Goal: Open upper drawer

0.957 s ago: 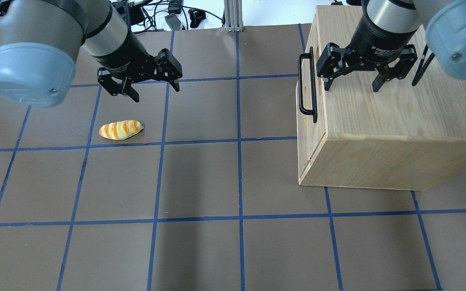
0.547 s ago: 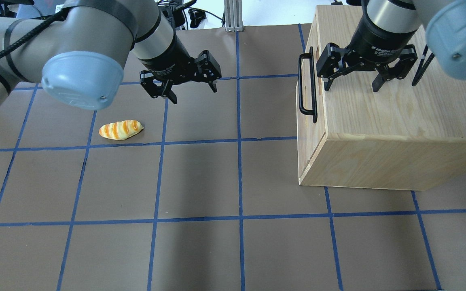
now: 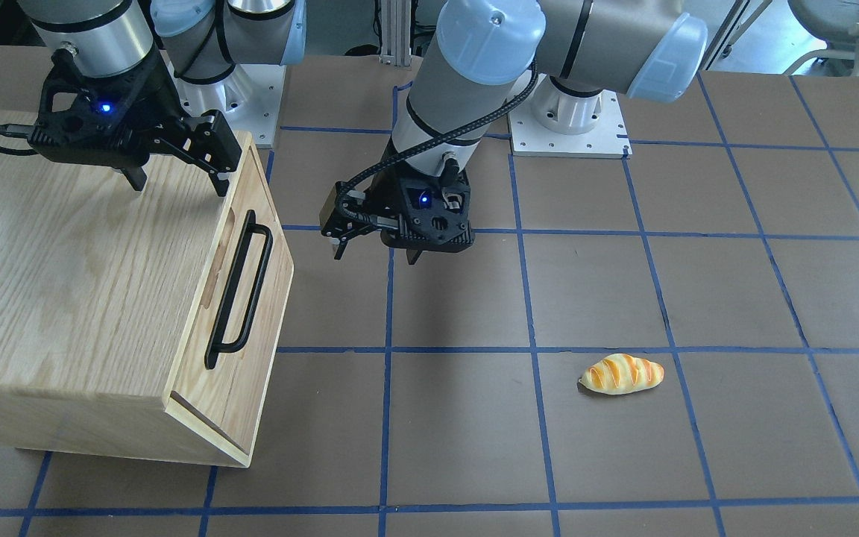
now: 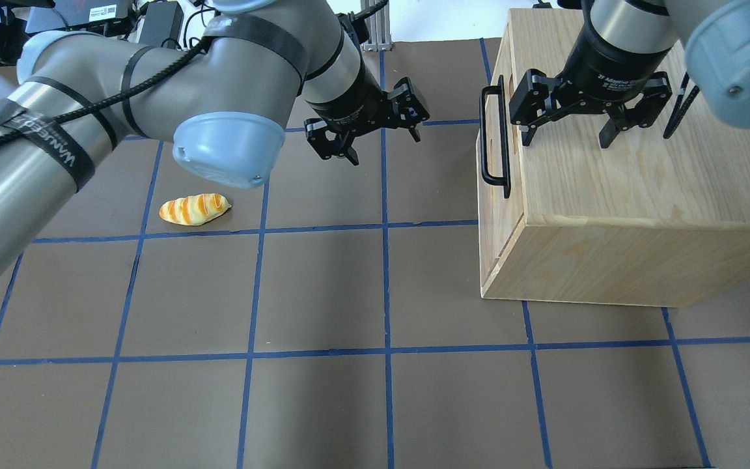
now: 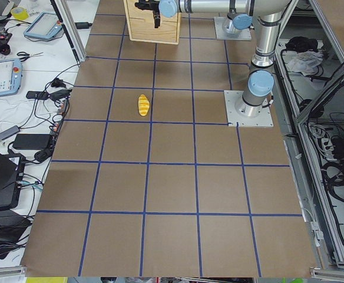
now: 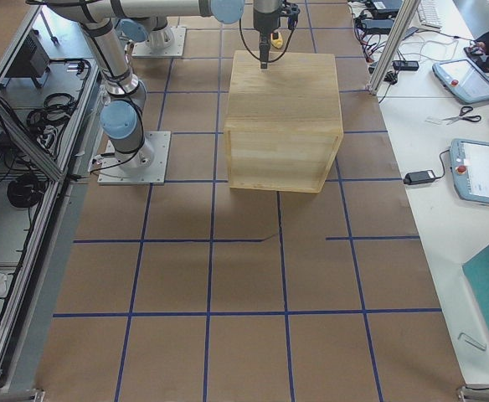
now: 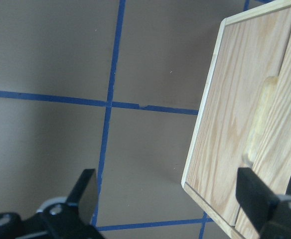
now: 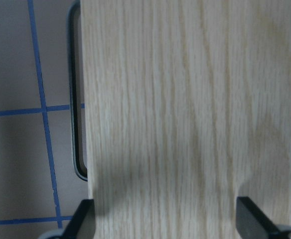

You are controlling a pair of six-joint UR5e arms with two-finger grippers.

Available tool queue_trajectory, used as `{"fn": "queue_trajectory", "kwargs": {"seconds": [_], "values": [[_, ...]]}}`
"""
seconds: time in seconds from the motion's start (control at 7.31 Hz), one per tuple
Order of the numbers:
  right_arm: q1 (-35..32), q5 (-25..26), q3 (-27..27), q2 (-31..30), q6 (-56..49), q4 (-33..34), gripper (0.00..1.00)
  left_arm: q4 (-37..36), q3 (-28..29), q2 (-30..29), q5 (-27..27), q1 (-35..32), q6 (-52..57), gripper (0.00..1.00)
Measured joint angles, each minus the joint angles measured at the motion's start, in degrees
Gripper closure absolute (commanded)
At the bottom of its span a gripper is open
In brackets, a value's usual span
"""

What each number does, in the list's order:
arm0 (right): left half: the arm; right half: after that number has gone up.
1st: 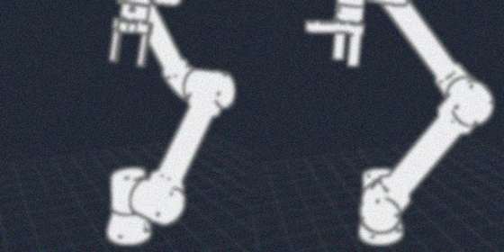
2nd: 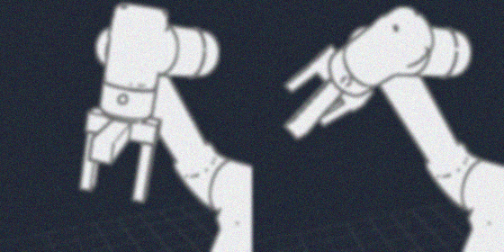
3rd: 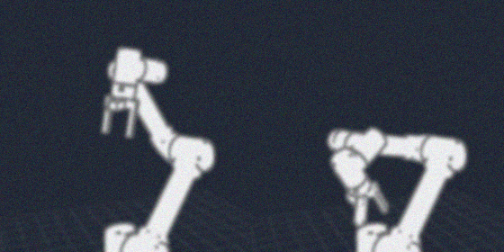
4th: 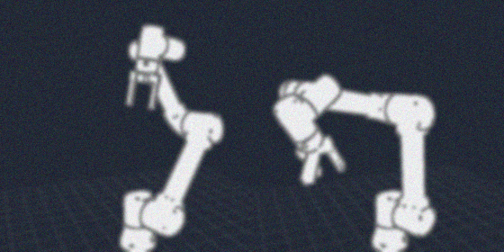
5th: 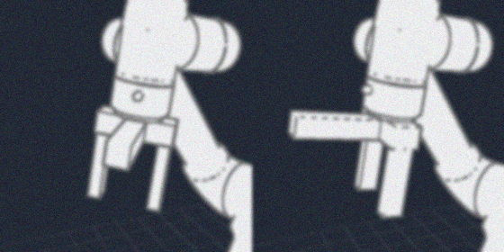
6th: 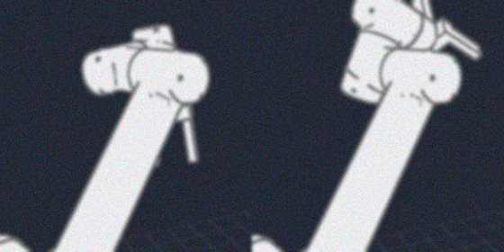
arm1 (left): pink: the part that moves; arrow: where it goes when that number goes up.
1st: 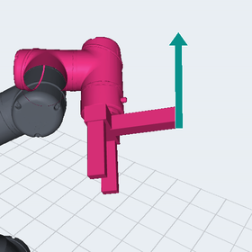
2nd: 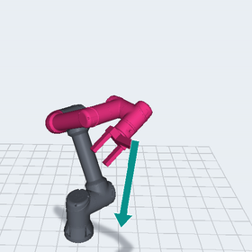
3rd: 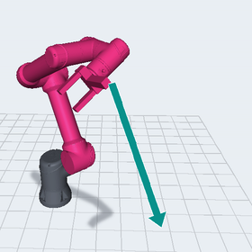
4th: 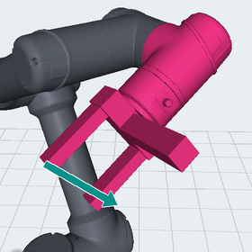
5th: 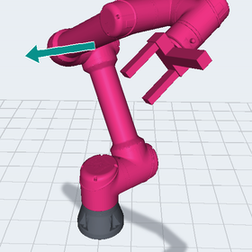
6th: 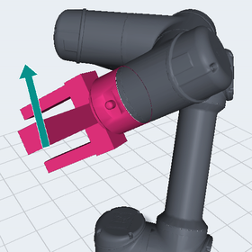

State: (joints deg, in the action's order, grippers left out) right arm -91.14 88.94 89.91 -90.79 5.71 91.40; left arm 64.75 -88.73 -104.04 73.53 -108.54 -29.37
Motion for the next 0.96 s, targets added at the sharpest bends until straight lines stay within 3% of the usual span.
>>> {"fn": "queue_trajectory", "kwargs": {"seconds": [0.96], "values": [[0.00,-0.02,0.00,0.00,0.00,0.00,0.00,-6.63,1.91,-5.08,-4.97,-3.30,-3.68,0.00]]}}
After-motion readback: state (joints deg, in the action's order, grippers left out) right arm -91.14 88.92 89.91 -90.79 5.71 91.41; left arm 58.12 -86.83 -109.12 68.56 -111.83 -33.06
